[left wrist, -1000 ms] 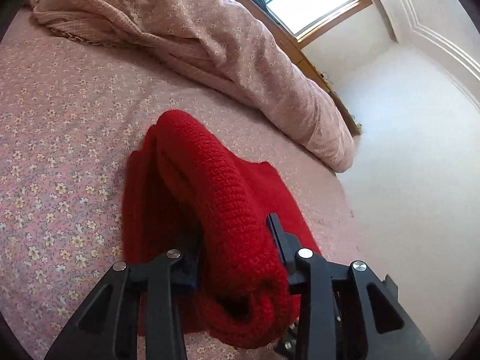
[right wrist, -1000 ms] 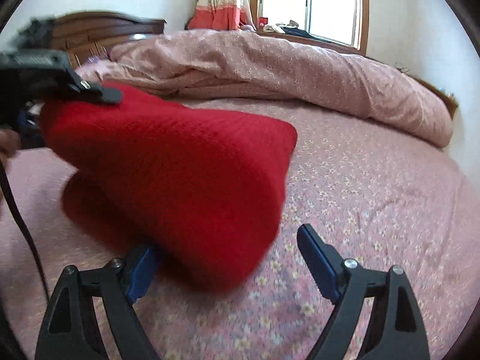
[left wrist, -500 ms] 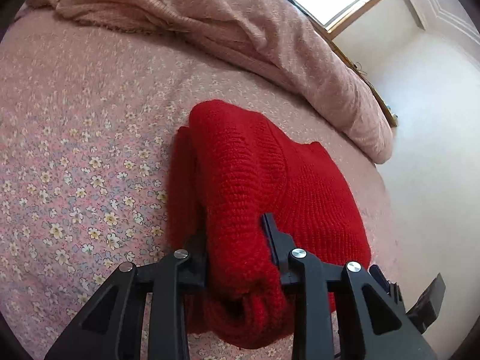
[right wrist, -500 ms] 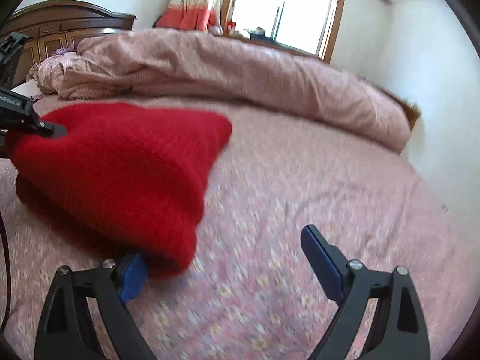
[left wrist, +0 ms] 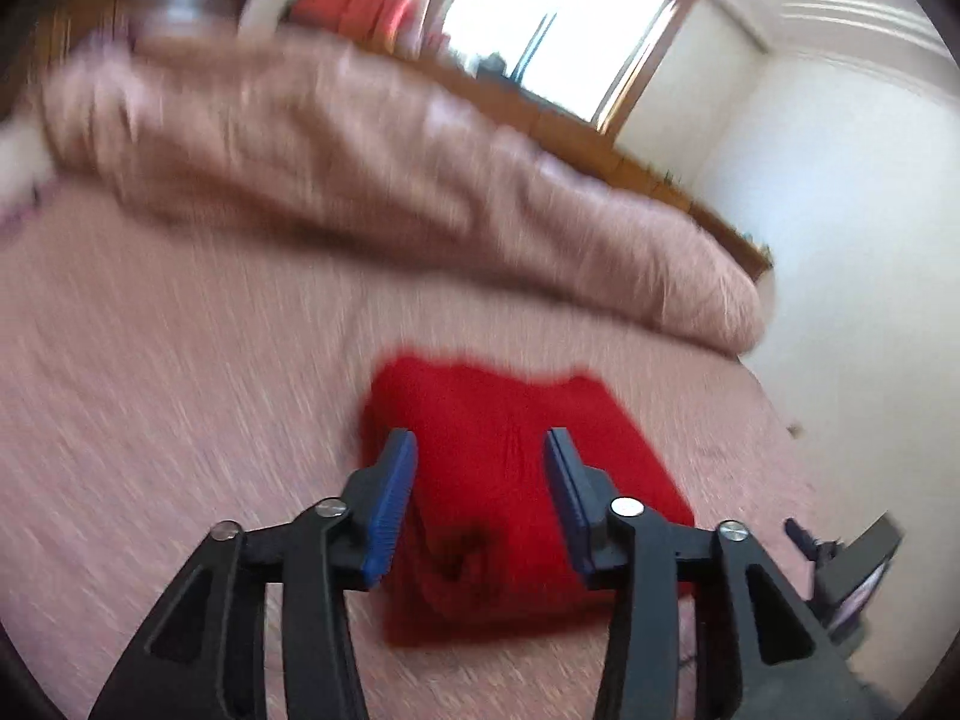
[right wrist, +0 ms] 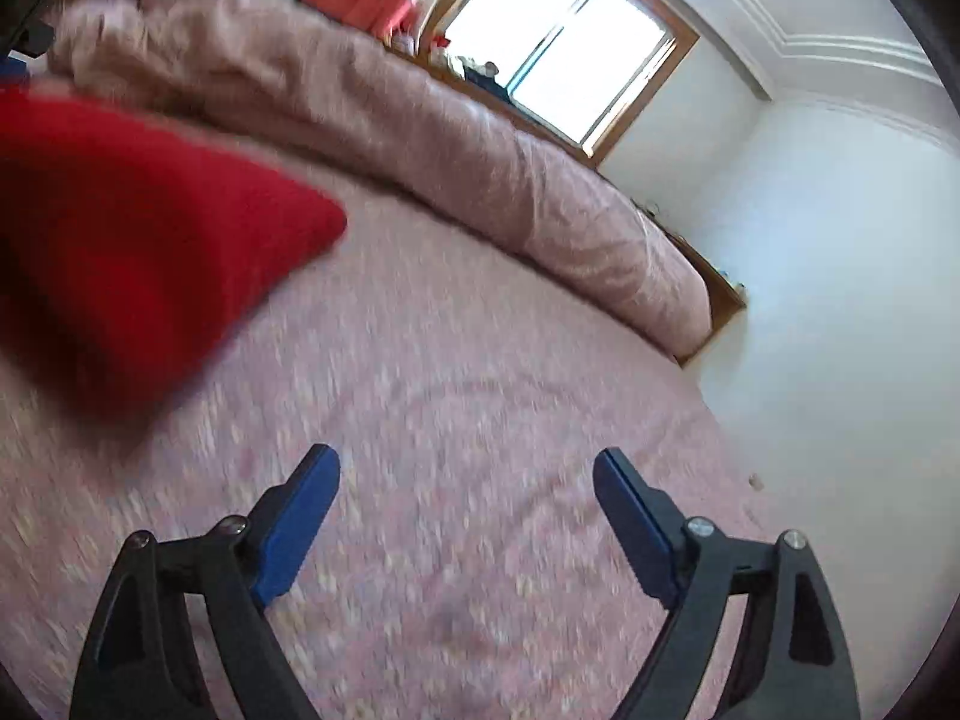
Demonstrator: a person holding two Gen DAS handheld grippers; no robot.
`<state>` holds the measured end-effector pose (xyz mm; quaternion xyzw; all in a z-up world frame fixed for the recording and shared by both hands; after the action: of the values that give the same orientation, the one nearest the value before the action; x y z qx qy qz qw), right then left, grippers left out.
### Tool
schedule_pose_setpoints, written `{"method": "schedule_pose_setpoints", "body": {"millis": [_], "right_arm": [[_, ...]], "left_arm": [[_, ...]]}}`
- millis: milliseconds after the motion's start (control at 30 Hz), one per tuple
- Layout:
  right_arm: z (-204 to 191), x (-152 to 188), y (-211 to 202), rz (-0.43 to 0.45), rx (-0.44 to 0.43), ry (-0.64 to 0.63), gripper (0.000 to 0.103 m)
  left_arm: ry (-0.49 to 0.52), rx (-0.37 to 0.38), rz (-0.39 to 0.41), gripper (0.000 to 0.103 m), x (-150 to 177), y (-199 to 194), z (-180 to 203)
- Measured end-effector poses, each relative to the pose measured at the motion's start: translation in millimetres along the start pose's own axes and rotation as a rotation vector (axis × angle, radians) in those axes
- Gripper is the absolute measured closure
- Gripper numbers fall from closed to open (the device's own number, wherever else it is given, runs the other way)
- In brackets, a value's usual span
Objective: Fold small clothes
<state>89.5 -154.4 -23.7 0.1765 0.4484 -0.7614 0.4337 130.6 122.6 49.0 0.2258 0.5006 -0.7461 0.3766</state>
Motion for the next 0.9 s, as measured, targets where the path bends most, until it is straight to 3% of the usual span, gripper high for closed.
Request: {"method": "schedule_pose_setpoints", "body": {"millis": [67,133,167,200,233,300,367,500,533,633,900], "right_arm": [[5.8,-11.6,-3.0,0.040,-0.066,0.041,0.028],[11.9,-27.6,-3.6,0.078,-0.172,0.104,0.085],[13.9,-35.6,-3.3,0.089,-0.241,0.141,0.094],[15.7,-40.8,-2.8,0.097,-0.295,0.172,0.096],[17.2,-45.6,-1.6,0.107,-0.373,0.206,0.096],[20.5,-56.7,1.0,0.127,-0.601,0.305,0.097],[17.4,-61.9,5.1,0.130,-0.784,0.369,0.097],[-7.5,-65.7,9.6,0.135,-0.967,0.346,0.099],[-20.9,-65.6,13.0,0.098,-0.994,0.293,0.102],[-46.5,-55.6,31.6,-0.070,-0.969,0.198,0.103],[-52.1,-48.0,20.0,-0.047,-0.857,0.136,0.103]], "left_arm": [[0.071,-0.030,0.089,0.057,-8.0,-9.6,16.3],[0.110,-0.029,0.107,0.057,-15.0,1.7,29.5],[0.118,-0.034,0.090,0.057,-16.1,11.3,33.2],[0.123,-0.041,0.064,0.059,-15.8,22.5,36.4],[0.125,-0.039,0.023,0.069,-11.9,38.1,38.3],[0.115,-0.030,-0.040,0.081,-2.7,61.2,38.9],[0.106,-0.026,-0.092,0.084,10.4,75.0,38.9],[0.125,-0.064,-0.142,0.084,28.6,87.1,39.0],[0.121,-0.068,-0.168,0.084,32.1,90.6,37.3],[0.086,-0.054,-0.223,0.084,46.5,97.2,25.9],[0.137,-0.081,-0.193,0.084,55.1,91.8,33.9]]}}
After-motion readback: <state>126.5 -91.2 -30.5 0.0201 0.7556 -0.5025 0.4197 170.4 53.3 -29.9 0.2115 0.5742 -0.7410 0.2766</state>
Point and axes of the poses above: each gripper's, at about its wrist camera, not at the fingertips, and y roughly the way its jaws point, z to its right, x to its underside, the point moved 2 cm from there along y, roughly the way its jaws point, and after that the axes turned 5 degrees about -z, right-handed, at the moved point
